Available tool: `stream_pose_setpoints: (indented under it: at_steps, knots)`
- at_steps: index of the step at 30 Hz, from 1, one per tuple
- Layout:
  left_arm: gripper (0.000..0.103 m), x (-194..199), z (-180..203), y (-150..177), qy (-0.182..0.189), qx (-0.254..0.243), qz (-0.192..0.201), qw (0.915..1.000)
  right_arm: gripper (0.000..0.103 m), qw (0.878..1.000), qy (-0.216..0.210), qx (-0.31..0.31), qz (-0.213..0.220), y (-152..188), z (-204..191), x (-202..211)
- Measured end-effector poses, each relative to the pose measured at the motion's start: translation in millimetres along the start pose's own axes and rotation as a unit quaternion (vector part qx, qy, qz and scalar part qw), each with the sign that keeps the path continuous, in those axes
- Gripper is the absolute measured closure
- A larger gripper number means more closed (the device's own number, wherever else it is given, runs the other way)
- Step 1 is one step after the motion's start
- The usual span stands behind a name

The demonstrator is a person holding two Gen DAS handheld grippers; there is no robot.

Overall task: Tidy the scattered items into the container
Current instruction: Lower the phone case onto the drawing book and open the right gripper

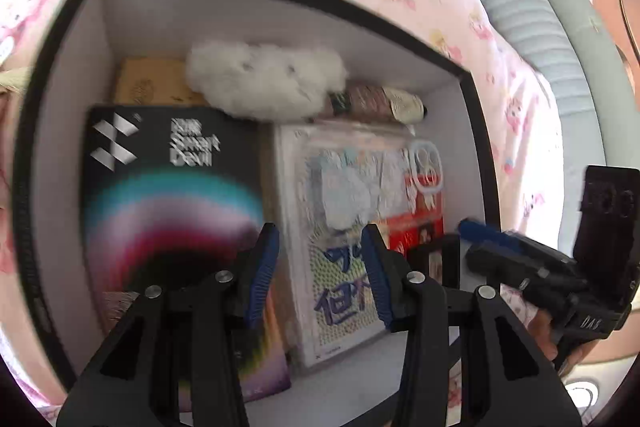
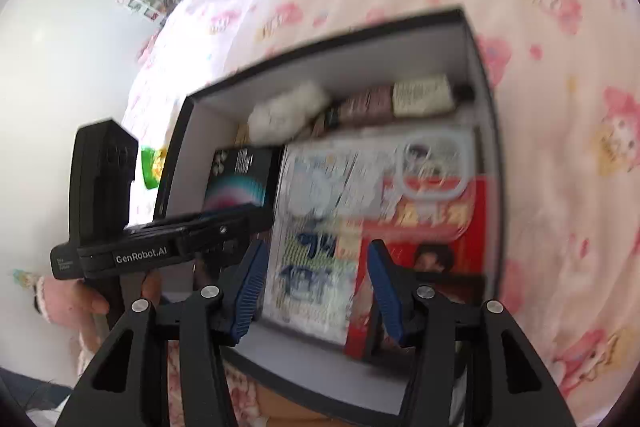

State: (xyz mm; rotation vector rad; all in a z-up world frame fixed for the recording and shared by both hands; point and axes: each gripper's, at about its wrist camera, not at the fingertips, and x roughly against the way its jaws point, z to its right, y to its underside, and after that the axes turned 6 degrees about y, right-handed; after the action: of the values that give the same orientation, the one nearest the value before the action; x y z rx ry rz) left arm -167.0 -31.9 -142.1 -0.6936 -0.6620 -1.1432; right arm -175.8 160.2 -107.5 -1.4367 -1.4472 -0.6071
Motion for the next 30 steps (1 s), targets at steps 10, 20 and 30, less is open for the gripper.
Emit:
stream_pose_setpoints:
  at_steps: [10,20,30]
  knots:
    - [0.060,-10.6,5.8,-21.3,-0.004,-0.010,0.000,0.9999,0.060,0.995,0.096,0.015,0.002,-38.0,3.1,-19.9]
    - [0.054,-16.3,9.7,-16.5,0.012,-0.026,-0.012,0.9995,0.061,0.994,0.107,0.008,0.003,-28.5,4.6,-21.5]
    - [0.054,-10.0,-3.8,-13.1,0.032,-0.017,-0.007,0.9993,0.061,0.985,0.160,0.066,0.000,-21.4,-10.1,-29.4]
